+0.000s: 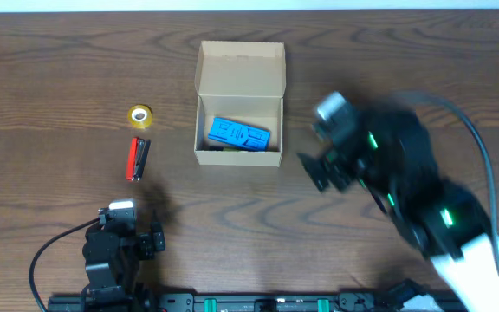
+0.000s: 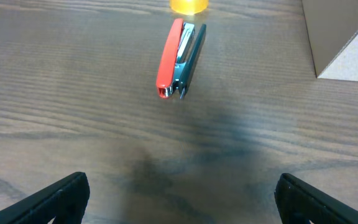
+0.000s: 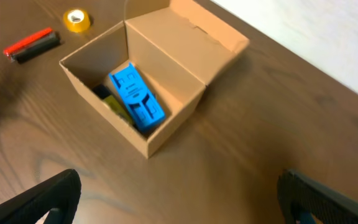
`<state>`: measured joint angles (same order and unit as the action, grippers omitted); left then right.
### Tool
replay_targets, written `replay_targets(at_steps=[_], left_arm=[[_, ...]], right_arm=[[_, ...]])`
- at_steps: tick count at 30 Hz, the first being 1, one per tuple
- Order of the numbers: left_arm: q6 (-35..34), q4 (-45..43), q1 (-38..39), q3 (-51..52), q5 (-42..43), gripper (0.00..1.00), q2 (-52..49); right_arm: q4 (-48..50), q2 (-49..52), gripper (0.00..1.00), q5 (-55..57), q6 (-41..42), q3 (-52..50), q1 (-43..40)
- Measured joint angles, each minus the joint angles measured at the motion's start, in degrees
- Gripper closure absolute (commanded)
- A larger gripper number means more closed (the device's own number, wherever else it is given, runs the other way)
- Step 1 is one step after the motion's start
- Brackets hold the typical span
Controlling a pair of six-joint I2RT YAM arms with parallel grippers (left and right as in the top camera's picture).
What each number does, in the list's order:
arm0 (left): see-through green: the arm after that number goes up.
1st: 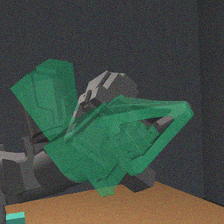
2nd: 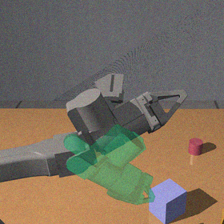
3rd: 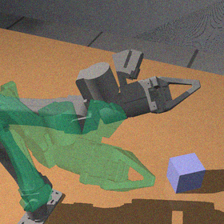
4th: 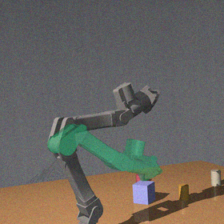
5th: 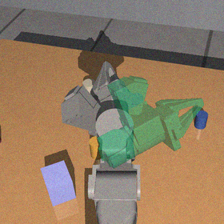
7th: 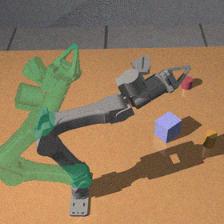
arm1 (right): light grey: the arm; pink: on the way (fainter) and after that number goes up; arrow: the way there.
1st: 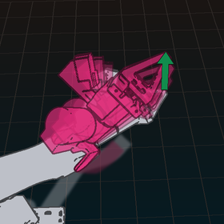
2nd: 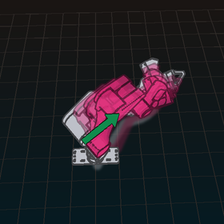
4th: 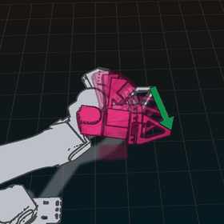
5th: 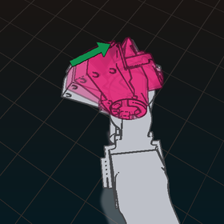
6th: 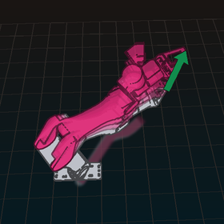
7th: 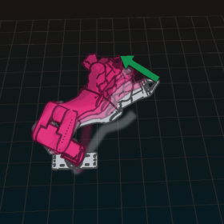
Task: Pack container
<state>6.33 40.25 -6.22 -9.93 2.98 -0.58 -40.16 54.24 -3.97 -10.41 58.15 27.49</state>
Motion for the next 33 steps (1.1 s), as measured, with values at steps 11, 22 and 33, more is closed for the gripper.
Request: replay_targets(at_steps=[11, 22, 33], left_arm=[[0.00, -0.04, 0.00, 0.00, 0.00, 0.05, 0.00], [0.00, 0.00, 0.00, 0.00, 0.00, 0.05, 0.00], [0.00, 0.00, 0.00, 0.00, 0.00, 0.05, 0.00]], right_arm=[[-2.89, -41.77, 0.02, 4.31, 15.30, -26.08, 0.00], [-10.60, -51.76, 0.01, 8.00, 17.64, -30.27, 0.00], [-15.23, -51.76, 0.01, 8.98, 17.66, -30.27, 0.00]])
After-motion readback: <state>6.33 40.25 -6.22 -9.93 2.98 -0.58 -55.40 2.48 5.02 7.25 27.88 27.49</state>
